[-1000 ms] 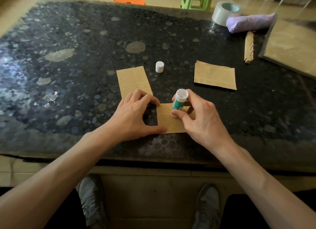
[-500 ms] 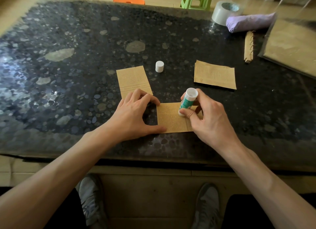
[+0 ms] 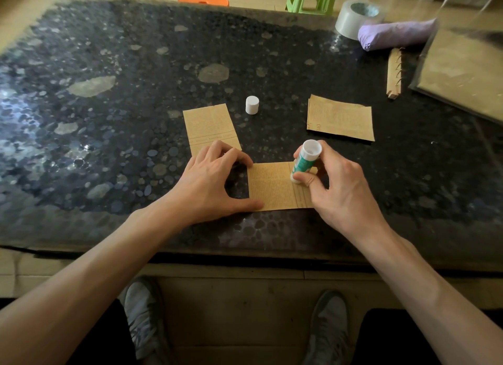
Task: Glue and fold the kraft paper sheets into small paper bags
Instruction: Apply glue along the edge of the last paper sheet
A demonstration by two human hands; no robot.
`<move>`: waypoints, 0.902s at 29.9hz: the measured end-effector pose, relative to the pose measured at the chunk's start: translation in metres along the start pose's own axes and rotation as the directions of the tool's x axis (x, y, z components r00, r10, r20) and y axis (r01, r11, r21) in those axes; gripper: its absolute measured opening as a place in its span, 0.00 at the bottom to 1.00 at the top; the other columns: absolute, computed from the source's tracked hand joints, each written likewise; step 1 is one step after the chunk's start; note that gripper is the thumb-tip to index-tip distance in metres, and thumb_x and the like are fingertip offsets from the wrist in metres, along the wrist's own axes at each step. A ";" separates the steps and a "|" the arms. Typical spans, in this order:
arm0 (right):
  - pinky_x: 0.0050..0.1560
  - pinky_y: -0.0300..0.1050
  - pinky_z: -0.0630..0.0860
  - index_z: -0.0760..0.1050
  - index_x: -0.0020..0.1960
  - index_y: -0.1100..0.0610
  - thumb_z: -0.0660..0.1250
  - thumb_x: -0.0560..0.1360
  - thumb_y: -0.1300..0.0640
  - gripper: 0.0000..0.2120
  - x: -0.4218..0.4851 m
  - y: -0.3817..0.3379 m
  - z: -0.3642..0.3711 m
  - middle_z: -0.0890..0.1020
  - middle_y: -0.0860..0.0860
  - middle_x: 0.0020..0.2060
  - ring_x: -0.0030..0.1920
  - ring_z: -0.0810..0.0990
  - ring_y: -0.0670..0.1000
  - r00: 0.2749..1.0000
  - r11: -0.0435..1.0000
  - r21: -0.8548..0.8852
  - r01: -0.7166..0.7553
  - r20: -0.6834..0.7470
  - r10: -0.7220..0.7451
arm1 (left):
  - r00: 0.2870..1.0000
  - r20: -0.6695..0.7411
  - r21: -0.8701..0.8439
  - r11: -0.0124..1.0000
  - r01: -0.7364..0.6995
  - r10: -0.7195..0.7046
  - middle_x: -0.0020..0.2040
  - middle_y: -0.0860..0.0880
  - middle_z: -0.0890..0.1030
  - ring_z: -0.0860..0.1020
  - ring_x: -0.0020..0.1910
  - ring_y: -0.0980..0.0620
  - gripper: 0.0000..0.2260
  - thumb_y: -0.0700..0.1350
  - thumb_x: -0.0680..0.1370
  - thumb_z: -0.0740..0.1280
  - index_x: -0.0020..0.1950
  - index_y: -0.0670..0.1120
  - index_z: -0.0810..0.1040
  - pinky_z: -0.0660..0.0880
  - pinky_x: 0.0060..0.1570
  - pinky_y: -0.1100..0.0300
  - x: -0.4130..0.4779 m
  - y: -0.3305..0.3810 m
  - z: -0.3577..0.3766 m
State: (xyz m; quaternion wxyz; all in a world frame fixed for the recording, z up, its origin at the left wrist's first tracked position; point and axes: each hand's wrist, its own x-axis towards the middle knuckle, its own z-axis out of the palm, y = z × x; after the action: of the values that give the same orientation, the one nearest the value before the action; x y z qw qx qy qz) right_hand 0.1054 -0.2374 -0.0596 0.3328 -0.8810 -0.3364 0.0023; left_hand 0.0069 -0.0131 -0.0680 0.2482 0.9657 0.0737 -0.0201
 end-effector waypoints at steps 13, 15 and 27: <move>0.49 0.29 0.72 0.76 0.62 0.56 0.74 0.78 0.53 0.16 -0.005 0.007 -0.007 0.82 0.46 0.54 0.52 0.79 0.44 0.998 0.998 -0.039 -0.039 -0.053 0.037 | 1.000 0.009 -0.007 1.000 0.004 -0.004 0.65 0.56 0.66 0.64 0.68 0.55 0.37 0.73 0.63 0.69 0.69 0.60 0.70 0.59 0.67 0.56 0.000 0.001 -0.001; 0.50 0.31 0.73 0.76 0.61 0.56 0.74 0.78 0.53 0.15 -0.005 0.009 -0.007 0.82 0.47 0.52 0.52 0.80 0.45 0.997 0.998 -0.037 -0.043 -0.060 0.041 | 1.000 0.006 -0.006 1.000 0.006 -0.005 0.65 0.56 0.66 0.64 0.68 0.55 0.37 0.73 0.63 0.69 0.69 0.60 0.70 0.59 0.67 0.56 0.000 0.002 -0.001; 0.52 0.30 0.72 0.76 0.62 0.56 0.74 0.78 0.55 0.14 -0.009 0.016 -0.017 0.82 0.48 0.54 0.54 0.80 0.45 0.991 0.992 -0.071 -0.104 -0.087 0.098 | 1.000 0.026 -0.004 1.000 0.008 -0.008 0.64 0.57 0.64 0.63 0.67 0.55 0.38 0.73 0.63 0.69 0.69 0.60 0.69 0.61 0.70 0.52 0.001 0.002 -0.003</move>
State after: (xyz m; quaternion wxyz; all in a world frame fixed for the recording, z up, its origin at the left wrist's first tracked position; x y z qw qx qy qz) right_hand 0.1121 -0.2620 -0.0576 0.3124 -0.9081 -0.2772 -0.0301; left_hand 0.0079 -0.0132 -0.0650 0.2509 0.9646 0.0744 -0.0334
